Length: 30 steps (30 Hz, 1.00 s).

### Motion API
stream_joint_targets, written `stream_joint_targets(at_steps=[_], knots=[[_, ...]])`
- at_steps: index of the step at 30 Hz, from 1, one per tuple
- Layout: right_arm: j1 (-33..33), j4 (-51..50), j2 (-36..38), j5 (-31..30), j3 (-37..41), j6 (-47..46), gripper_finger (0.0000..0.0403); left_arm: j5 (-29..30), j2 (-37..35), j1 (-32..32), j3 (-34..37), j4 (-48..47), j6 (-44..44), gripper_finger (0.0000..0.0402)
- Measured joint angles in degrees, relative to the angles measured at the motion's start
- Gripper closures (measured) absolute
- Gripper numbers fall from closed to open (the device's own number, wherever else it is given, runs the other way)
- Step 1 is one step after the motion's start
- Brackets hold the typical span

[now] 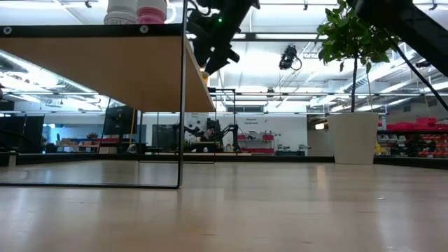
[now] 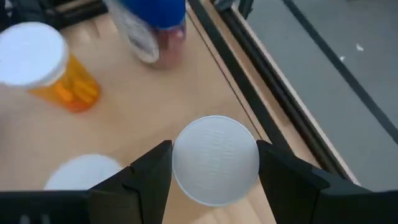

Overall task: Pick and place medicine bottles onto shelf by color
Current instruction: Put the orange pill bottle on the shelf

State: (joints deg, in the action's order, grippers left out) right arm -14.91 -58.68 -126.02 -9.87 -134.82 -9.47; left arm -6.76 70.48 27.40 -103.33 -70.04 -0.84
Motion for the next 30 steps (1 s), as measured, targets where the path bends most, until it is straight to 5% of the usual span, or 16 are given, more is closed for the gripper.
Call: stream_joint_targets(at_steps=[30], knots=[[-0.45, 1.43, -0.44, -0.11, -0.07, -0.55, 0.0177, 0.04, 0.0, 0.0, 0.0, 0.04, 0.0, 0.0047]])
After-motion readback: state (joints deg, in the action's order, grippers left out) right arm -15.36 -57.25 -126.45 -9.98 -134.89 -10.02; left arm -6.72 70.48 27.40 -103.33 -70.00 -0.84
